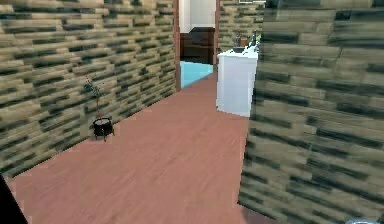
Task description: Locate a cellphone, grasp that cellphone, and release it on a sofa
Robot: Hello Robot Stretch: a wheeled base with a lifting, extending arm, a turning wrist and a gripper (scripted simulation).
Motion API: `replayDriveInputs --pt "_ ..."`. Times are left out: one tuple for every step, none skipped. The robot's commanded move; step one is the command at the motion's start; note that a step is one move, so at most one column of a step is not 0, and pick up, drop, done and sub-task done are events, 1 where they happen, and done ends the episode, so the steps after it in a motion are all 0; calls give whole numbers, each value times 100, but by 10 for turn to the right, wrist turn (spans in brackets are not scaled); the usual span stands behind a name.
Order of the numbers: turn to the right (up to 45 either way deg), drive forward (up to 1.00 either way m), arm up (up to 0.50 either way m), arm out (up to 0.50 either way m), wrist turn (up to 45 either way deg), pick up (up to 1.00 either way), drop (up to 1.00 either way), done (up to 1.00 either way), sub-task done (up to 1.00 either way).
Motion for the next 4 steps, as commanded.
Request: replayDriveInputs --pt "300 0 0 0 0 0 0 0 0" --pt "0 5 0 0 0 0 0 0 0" --pt "-360 0 0 0 0 0 0 0 0" --pt "0 100 0 0 0 0 0 0 0"
